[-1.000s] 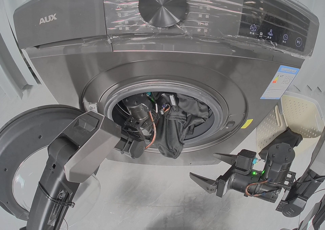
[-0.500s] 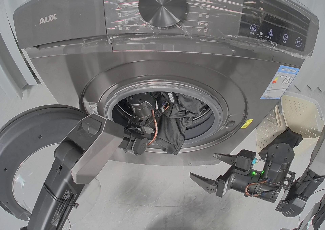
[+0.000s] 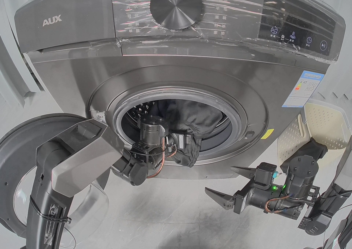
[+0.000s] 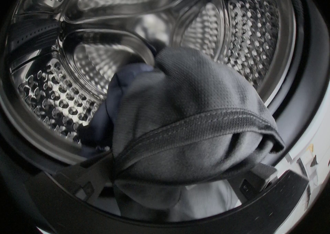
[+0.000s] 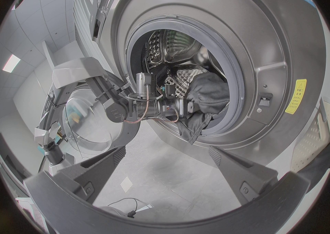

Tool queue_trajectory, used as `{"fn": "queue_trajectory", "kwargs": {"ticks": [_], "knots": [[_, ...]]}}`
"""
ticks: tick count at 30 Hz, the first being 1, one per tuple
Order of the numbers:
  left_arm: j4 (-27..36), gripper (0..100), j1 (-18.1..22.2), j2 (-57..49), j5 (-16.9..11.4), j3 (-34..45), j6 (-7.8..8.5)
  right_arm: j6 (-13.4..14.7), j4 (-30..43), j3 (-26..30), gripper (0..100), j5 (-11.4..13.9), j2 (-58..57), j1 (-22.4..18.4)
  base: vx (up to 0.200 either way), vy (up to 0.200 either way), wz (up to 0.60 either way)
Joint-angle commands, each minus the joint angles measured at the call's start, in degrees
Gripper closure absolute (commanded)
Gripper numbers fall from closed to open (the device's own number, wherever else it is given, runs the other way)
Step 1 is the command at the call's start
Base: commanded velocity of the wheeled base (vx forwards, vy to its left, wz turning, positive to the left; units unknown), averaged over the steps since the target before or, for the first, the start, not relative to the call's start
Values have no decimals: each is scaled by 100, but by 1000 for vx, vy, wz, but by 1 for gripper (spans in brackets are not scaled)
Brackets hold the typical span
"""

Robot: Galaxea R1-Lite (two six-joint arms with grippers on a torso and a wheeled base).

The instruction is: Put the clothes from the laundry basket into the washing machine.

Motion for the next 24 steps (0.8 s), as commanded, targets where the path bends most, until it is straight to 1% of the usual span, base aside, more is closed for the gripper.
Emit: {"fn": "queue_trajectory", "kwargs": {"ticks": [1, 2, 3, 7, 8, 10, 12, 14, 15, 16, 17, 19, 20, 21, 24], "knots": [[116, 0, -43, -154, -84, 339, 157, 2, -2, -2, 0, 2, -1, 10, 0, 0, 0], [116, 0, -43, -57, -93, 313, 210, 2, -2, -2, 0, 2, 8, 10, 0, 0, 0], [107, 0, -51, 40, -93, 260, 219, 2, -2, -2, 0, 2, 8, 10, 0, 0, 0], [133, 0, -69, 198, -102, 67, 210, 2, -2, -2, 0, 2, 8, 10, 0, 0, 0], [133, 100, -69, 242, -93, -38, 192, 2, -2, -2, 0, 2, -1, 10, 0, 0, 0], [125, 100, -78, 321, -93, -258, 157, 2, -2, -10, 0, 2, -1, 10, 0, 0, 0], [125, 100, -78, 356, -84, -478, 87, 2, -2, -10, 0, 2, -1, 19, 0, 0, 0], [125, 100, -78, 409, -23, -786, -71, 2, -2, -19, 0, 2, -1, 19, 0, 0, 0], [125, 100, -87, 418, -5, -891, -115, 2, -2, -19, 0, 2, -1, 19, 0, 0, 0], [125, 100, -78, 479, 47, -1163, -230, 2, -2, -19, 0, 2, -1, 19, 0, 0, 0], [125, 100, -78, 514, 91, -1295, -274, 2, -2, -28, 0, 2, -1, 19, 0, 0, 0], [81, 100, -34, 681, 250, -1691, -282, 2, -2, -37, 0, 2, -1, 19, 0, 0, 0], [72, 100, -16, 716, 276, -1752, -282, 2, -2, -37, 0, 10, -1, 19, 0, 0, 0], [46, 100, 10, 892, 364, -2148, -282, 2, -2, -45, 0, 2, 8, 19, 0, 0, 0], [10, 100, 142, 1165, 504, -2904, -274, 2, -2, -37, 0, 2, 8, 19, 0, 0, 0]]}}
